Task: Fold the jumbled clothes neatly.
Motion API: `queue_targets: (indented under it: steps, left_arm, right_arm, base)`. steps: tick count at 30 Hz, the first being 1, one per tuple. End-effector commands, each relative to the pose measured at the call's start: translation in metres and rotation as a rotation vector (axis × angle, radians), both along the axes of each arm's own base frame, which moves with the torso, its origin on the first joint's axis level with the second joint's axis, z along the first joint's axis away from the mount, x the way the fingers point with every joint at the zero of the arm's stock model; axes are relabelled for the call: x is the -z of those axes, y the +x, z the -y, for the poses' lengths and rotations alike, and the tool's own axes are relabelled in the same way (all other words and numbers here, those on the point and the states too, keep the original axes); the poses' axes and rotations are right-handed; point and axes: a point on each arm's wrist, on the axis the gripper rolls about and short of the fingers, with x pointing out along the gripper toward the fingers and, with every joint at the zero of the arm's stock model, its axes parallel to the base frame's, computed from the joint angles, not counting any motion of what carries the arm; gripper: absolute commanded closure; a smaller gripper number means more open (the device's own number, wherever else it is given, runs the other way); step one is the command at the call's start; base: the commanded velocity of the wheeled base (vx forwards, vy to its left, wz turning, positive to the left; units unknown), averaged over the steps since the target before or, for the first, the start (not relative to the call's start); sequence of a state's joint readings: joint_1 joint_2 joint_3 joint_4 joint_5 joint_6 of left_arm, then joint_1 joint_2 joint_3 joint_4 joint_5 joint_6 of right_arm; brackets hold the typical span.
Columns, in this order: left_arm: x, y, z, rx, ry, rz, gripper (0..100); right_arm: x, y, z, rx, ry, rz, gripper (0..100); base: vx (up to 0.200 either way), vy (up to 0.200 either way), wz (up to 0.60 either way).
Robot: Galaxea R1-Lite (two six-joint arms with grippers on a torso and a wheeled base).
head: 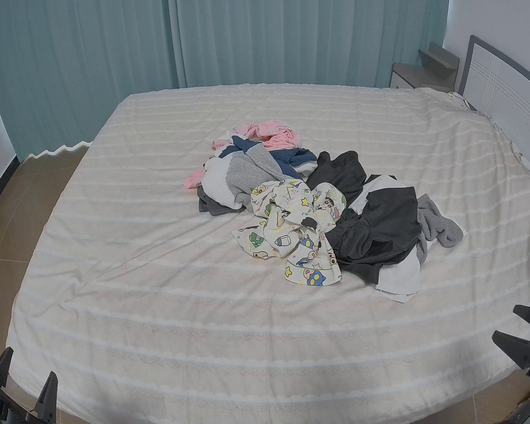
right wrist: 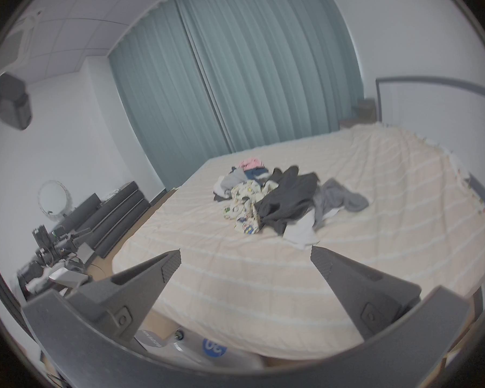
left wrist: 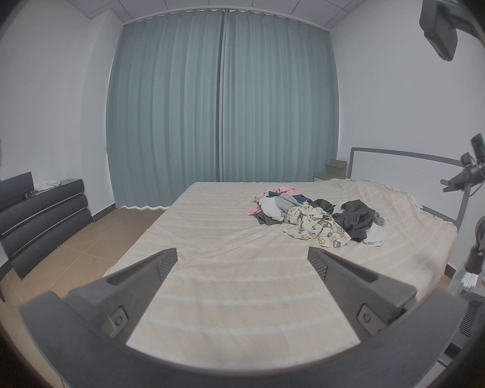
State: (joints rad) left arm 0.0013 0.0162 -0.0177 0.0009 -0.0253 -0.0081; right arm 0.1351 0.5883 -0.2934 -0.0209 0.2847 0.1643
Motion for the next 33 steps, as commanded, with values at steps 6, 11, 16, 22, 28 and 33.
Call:
queue_targets:
  steps: [6, 11, 16, 22, 28, 33]
  left_arm:
    - [0.005, 0.0, 0.0, -0.007, 0.002, -0.002, 0]
    - [0.005, 0.0, 0.0, -0.007, 0.003, -0.002, 0]
    - [0.005, 0.0, 0.0, -0.007, 0.002, -0.002, 0]
    - [0.005, 0.0, 0.0, -0.007, 0.002, -0.002, 0]
    - [0.005, 0.0, 0.0, -0.007, 0.002, -0.002, 0]
    - [0.005, 0.0, 0.0, -0.007, 0.002, -0.002, 0]
  right_arm:
    - [0.085, 0.19, -0.084, -0.094, 0.094, -0.557, 0]
    - [0.099, 0.22, -0.117, -0.017, 0.135, -0.569, 0]
    - [0.103, 0.236, -0.142, 0.079, 0.217, -0.434, 0]
    - [0.126, 0.255, -0.151, 0.086, 0.204, -0.394, 0]
    - [0.133, 0.274, -0.171, 0.046, 0.179, -0.358, 0]
    - [0.147, 0.294, -0.177, 0.047, 0.151, -0.34, 0]
  base:
    - [0.0, 0.0, 0.0]
    - [0.0, 0.0, 0.0]
    - [0.0, 0.0, 0.0]
    - [0.0, 0.0, 0.0]
    - [0.0, 0.0, 0.0]
    - [0.0, 0.0, 0.0]
